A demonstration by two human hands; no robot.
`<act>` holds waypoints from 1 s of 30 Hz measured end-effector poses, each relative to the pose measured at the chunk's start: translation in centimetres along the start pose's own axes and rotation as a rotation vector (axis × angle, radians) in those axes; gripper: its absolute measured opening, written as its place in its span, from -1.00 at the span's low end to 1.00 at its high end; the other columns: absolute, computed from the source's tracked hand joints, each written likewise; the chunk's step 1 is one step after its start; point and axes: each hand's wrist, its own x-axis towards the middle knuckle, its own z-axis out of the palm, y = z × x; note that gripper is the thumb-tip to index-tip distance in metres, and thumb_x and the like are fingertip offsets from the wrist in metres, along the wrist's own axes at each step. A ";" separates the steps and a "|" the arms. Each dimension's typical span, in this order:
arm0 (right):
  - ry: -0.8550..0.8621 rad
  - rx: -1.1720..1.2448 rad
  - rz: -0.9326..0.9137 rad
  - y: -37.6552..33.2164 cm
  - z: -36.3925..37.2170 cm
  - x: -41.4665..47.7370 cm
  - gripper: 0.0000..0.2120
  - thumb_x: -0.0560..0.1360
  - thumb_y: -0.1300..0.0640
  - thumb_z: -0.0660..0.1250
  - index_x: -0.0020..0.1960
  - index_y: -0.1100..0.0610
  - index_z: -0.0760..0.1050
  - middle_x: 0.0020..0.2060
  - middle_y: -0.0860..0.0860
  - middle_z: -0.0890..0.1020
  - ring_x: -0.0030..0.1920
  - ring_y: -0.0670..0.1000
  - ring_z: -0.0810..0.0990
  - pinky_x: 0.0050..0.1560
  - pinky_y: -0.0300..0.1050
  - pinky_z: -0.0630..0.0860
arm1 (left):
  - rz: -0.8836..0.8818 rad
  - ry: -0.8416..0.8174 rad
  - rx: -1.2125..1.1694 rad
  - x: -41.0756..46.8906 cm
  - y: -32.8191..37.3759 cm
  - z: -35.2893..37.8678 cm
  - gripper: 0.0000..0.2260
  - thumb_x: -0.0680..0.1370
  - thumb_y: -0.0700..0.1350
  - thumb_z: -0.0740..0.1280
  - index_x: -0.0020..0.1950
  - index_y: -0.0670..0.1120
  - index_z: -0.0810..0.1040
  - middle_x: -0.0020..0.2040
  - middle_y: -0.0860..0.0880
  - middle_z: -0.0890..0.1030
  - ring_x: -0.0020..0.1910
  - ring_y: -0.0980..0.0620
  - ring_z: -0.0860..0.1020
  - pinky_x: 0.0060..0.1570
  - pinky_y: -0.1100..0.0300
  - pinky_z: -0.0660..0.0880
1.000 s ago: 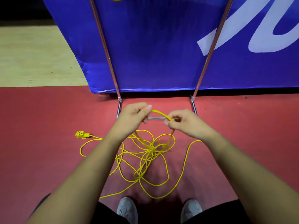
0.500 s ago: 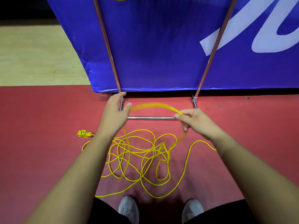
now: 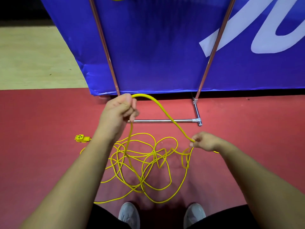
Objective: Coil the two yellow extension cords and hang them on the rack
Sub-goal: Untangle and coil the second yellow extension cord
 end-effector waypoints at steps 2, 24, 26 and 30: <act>0.107 0.194 0.028 1.0 -0.1 0.3 -0.83 0.54 0.17 0.37 -0.19 0.23 0.58 -0.44 -0.03 0.48 -0.42 -0.08 0.30 -0.46 -0.30 0.23 | -0.048 0.092 0.195 0.3 -0.1 -0.8 -0.72 0.62 -0.08 0.17 -0.20 -0.12 0.56 -0.47 0.04 0.42 -0.44 0.01 0.48 -0.22 0.09 0.39; 0.087 -0.003 -0.161 -3.8 -0.2 -1.2 -0.79 0.56 0.13 0.32 -0.25 0.12 0.47 -0.39 0.00 0.47 -0.36 -0.07 0.38 -0.28 -0.14 0.36 | -0.025 0.045 -0.098 -0.1 -0.6 1.9 -0.67 0.61 -0.08 0.17 -0.35 -0.02 0.49 -0.51 0.09 0.21 -0.53 0.11 0.26 -0.15 0.10 0.42; 0.040 0.059 -0.083 -2.3 0.2 -0.6 -0.78 0.56 0.18 0.31 -0.26 0.08 0.48 -0.38 -0.04 0.50 -0.35 -0.08 0.41 -0.27 -0.20 0.38 | -0.040 0.101 -0.081 -0.1 -0.5 1.1 -0.67 0.64 -0.09 0.14 -0.31 -0.06 0.48 -0.52 0.08 0.20 -0.53 0.10 0.30 -0.15 0.13 0.43; 0.214 0.419 -0.164 -4.0 -0.6 -1.1 -0.83 0.57 0.20 0.31 -0.20 0.20 0.54 -0.42 0.01 0.56 -0.36 0.00 0.50 -0.25 -0.13 0.47 | -0.050 0.204 0.799 0.2 -2.3 -0.9 -0.91 0.58 -0.13 0.28 0.05 -0.09 0.53 -0.12 -0.06 0.58 -0.04 0.02 0.59 0.03 0.15 0.41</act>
